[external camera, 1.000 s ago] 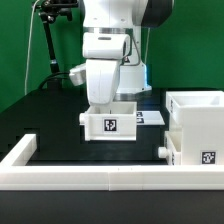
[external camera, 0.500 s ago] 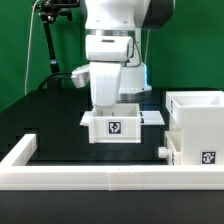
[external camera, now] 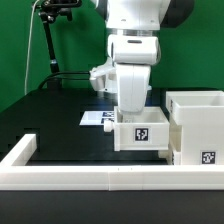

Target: Assemble drawer

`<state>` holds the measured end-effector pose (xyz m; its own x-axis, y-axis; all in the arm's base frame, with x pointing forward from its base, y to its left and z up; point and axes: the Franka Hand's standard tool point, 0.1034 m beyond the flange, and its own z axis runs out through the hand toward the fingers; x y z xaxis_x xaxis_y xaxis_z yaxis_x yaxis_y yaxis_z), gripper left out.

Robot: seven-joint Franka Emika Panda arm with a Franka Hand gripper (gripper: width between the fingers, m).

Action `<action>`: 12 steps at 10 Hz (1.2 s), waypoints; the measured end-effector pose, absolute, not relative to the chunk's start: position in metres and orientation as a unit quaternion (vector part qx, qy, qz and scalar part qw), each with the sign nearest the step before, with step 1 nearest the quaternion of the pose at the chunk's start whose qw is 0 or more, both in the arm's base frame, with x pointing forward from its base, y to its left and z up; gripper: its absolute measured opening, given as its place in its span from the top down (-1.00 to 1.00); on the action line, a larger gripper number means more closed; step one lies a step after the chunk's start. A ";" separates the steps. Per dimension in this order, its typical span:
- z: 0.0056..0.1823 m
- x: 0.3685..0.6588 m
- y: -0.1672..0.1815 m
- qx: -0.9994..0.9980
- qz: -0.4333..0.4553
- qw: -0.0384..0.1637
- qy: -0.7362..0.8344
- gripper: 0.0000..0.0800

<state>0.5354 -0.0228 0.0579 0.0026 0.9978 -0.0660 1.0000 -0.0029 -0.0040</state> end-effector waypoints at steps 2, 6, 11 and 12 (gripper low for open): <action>0.057 0.535 -0.023 0.708 -0.025 0.021 0.705 0.89; 0.055 0.539 -0.012 0.703 -0.025 0.017 0.711 0.89; 0.059 0.543 0.001 0.703 -0.021 0.017 0.710 0.89; 0.061 0.544 0.004 0.702 -0.020 0.017 0.711 0.89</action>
Offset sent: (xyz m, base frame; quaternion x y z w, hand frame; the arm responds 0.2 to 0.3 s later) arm 0.0066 0.0216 -0.0011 -0.0058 0.0098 -0.0165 0.9998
